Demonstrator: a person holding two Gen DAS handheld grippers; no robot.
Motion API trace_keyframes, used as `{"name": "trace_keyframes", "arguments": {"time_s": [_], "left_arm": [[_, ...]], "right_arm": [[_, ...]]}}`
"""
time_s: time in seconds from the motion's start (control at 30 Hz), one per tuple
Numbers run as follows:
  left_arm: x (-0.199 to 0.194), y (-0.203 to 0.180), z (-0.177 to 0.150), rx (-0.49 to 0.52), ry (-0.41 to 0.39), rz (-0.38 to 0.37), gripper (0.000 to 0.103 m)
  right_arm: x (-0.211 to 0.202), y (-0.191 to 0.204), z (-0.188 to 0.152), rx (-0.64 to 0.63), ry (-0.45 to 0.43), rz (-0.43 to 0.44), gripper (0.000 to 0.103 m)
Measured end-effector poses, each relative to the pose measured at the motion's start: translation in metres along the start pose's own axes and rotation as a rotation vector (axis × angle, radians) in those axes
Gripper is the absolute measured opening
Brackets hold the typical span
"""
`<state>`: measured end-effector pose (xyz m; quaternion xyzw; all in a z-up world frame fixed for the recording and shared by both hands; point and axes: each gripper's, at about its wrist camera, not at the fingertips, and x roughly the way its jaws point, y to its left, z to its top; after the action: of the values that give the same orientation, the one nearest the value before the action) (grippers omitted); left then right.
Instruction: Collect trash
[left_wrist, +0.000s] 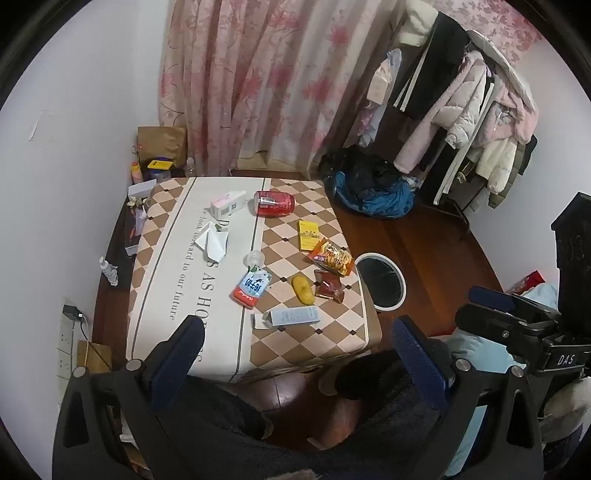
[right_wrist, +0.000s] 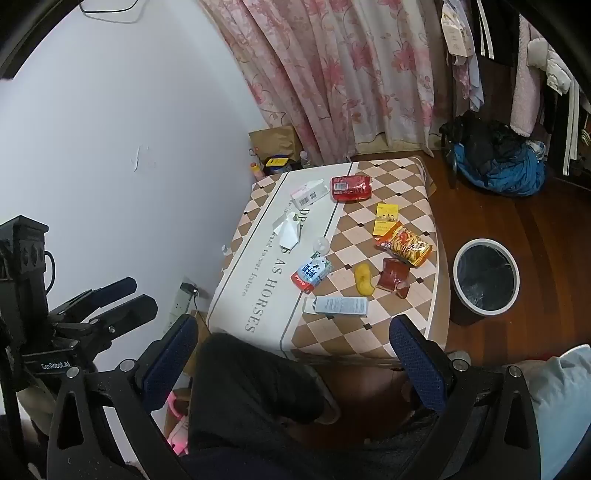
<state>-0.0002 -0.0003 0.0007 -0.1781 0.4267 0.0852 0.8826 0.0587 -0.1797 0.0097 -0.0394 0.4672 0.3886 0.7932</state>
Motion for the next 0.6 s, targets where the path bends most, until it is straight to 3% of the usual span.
{"name": "trace_keyframes", "arguments": {"time_s": [0.3,0.6], "left_arm": [[0.000,-0.014,-0.001,0.009,-0.006,-0.003,0.103],[0.000,-0.003,0.011,-0.011,-0.011,-0.032,0.103]], "right_arm": [[-0.001,-0.001,0.003,0.005,-0.004,0.002,0.103],[-0.006,-0.003,0.009,0.002,-0.012,-0.008,0.103]]}}
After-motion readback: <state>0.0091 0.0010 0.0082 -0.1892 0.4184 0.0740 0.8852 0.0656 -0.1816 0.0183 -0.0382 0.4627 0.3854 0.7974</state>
